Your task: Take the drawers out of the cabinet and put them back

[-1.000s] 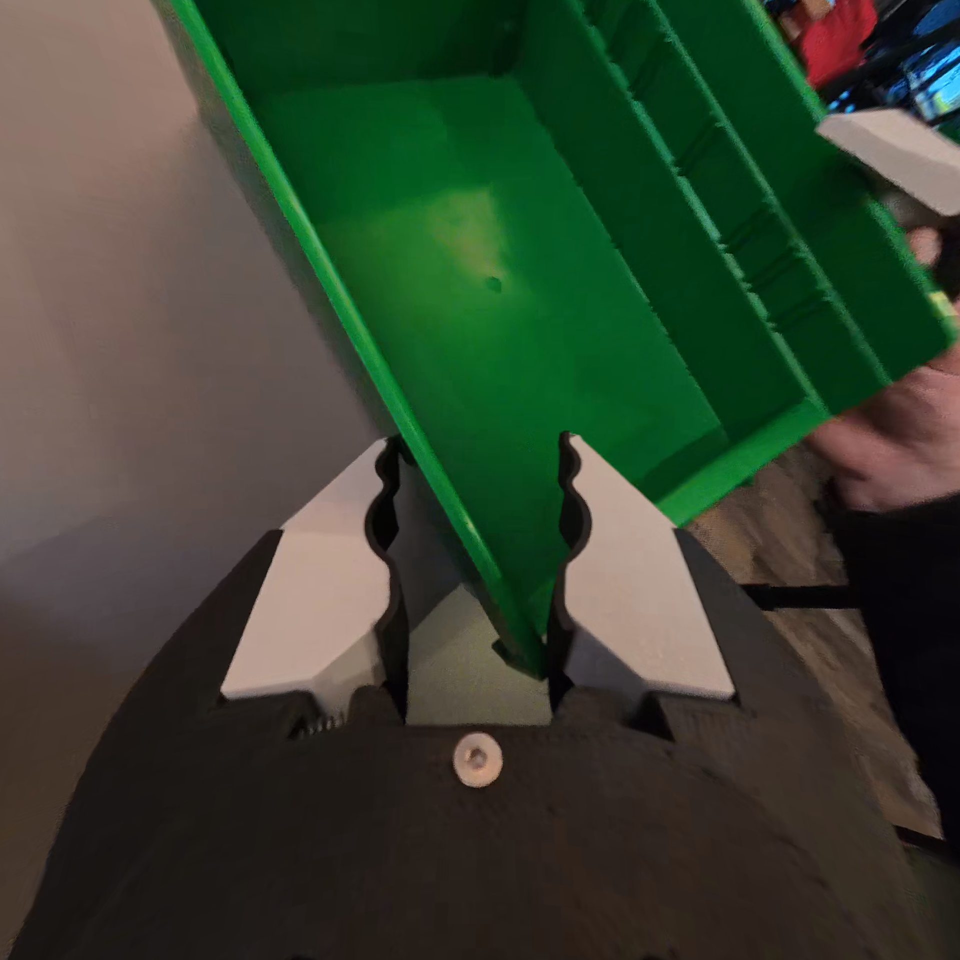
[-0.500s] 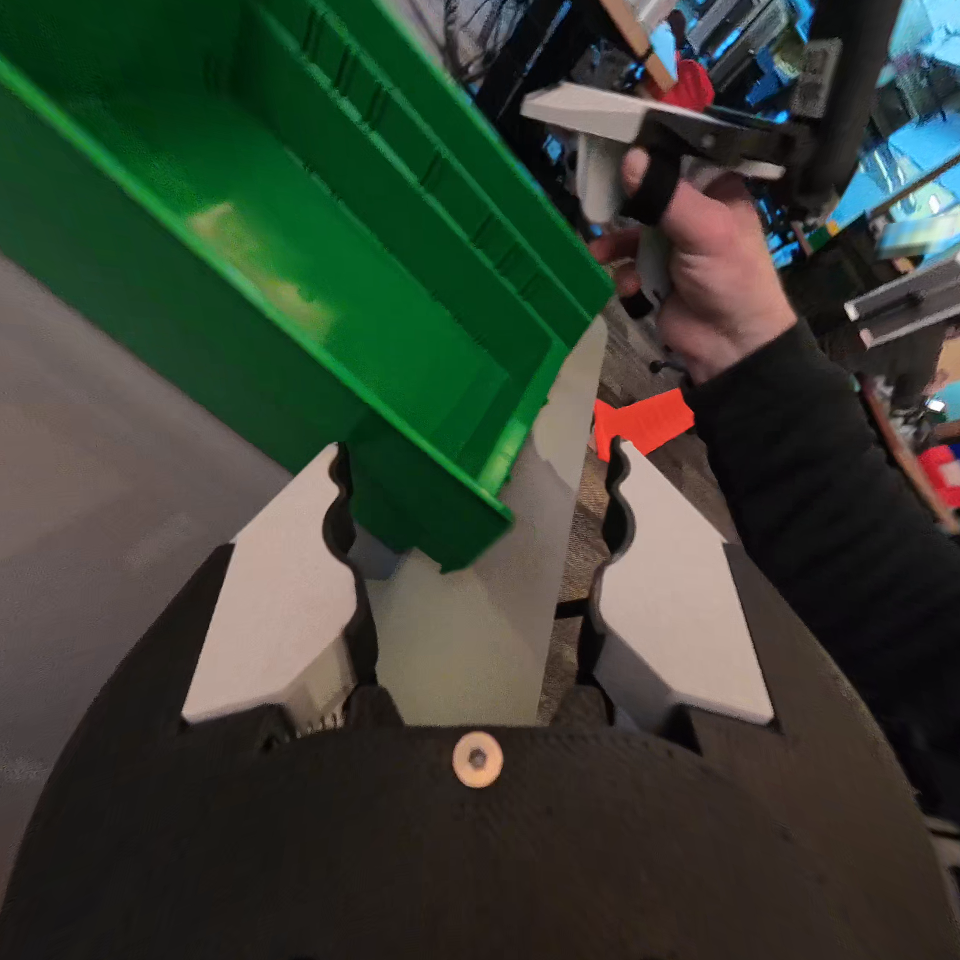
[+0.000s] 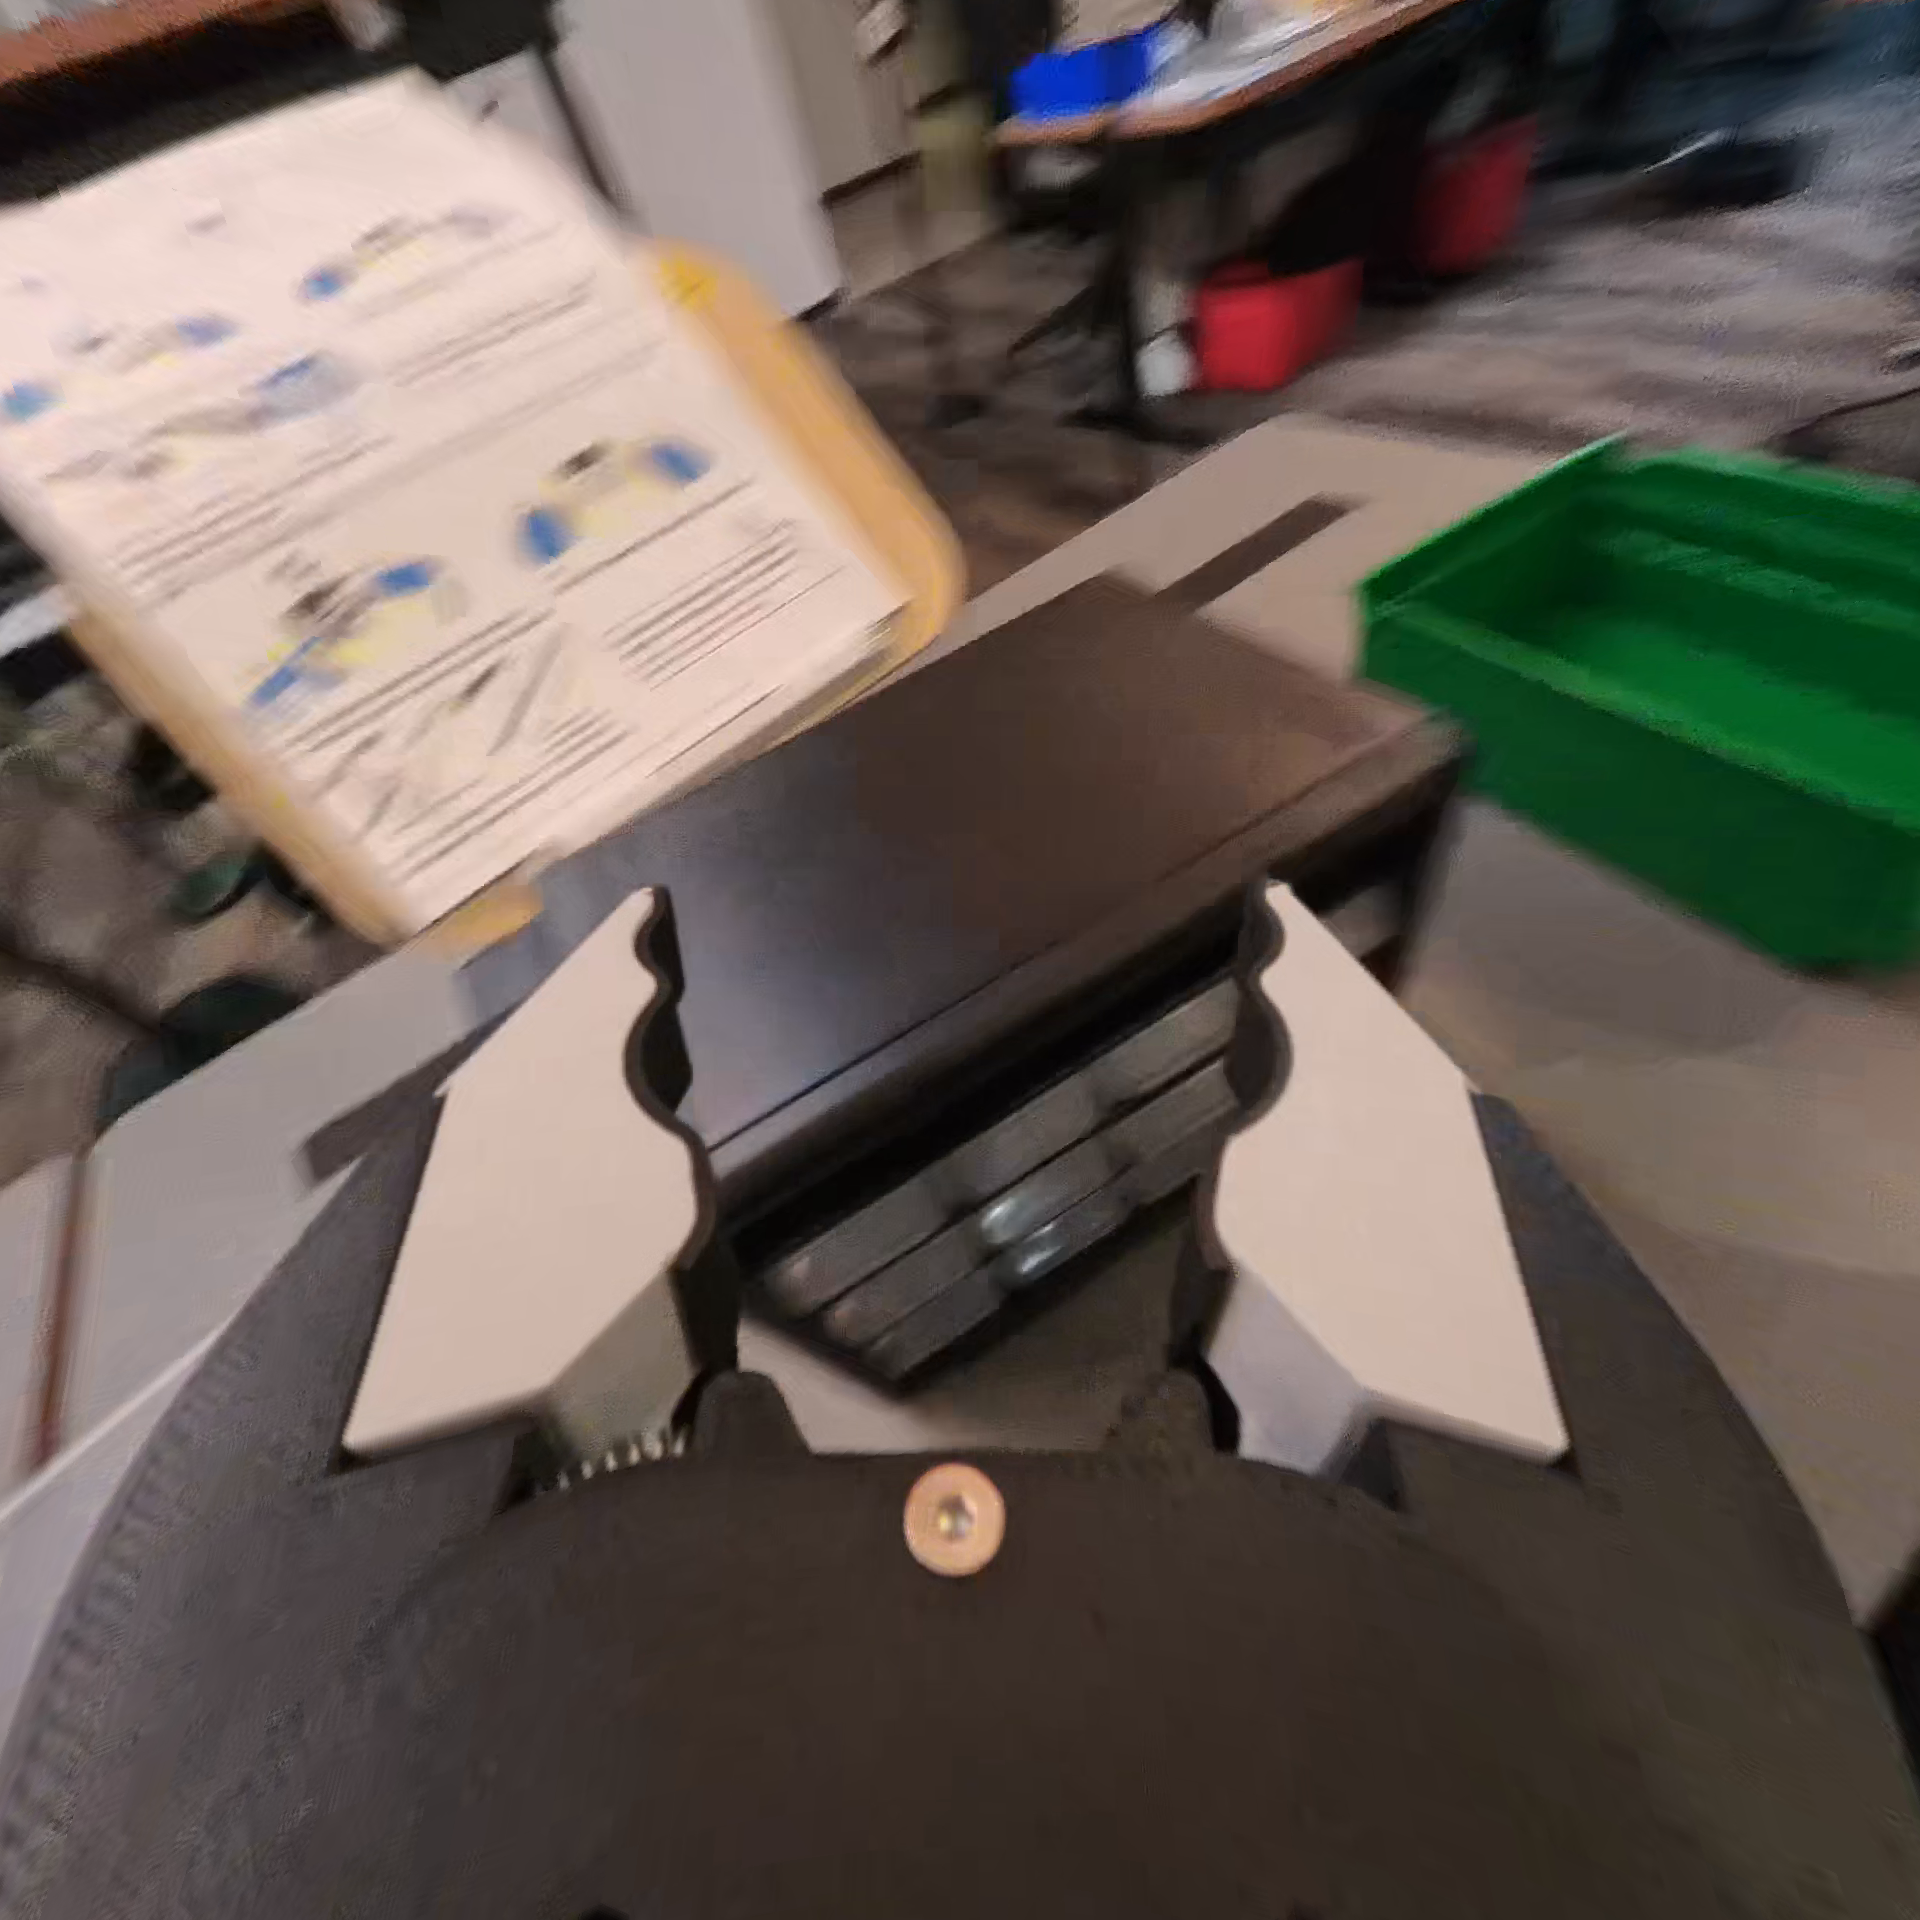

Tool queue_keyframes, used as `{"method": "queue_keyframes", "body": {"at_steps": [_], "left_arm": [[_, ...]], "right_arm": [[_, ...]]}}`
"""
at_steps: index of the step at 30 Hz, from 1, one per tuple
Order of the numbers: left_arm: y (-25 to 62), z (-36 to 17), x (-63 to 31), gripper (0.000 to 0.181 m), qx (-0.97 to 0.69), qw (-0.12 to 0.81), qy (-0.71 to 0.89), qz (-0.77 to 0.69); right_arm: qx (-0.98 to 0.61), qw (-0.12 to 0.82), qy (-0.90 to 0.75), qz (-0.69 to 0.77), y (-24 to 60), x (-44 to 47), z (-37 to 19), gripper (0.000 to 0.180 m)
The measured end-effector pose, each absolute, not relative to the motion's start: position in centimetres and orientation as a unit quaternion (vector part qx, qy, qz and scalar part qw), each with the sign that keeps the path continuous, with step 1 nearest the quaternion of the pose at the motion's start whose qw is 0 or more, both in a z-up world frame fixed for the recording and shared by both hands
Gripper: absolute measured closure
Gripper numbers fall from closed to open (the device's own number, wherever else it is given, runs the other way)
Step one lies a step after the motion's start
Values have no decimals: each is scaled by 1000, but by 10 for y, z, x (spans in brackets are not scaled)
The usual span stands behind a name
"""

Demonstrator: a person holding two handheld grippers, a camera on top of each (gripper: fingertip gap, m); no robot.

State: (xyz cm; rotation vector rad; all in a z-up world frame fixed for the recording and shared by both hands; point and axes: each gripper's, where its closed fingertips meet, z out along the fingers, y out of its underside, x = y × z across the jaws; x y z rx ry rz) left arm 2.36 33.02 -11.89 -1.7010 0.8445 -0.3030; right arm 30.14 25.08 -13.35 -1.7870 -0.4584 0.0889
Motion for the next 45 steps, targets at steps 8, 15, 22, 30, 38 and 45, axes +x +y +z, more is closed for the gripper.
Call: {"method": "queue_keyframes", "body": {"at_steps": [8,15,22,30,38,45], "left_arm": [[353,-189,-28,64,-793,406,254,-376],[331,-191,-35,77,-796,351,315,-379],[331,-208,-129,108,-859,287,319,-279],[296,-316,-179,130,-932,148,295,-149],[311,-365,-177,149,-945,139,264,-138],[312,-360,-179,167,-939,150,282,-126]], "right_arm": [[-818,505,-256,103,272,183,-185,114],[-810,524,-241,108,269,162,-184,111],[-789,557,-236,108,254,160,-180,115],[-778,557,-272,104,244,137,-188,118],[-775,549,-296,98,239,122,-196,118],[-780,533,-313,96,238,118,-209,122]]}}
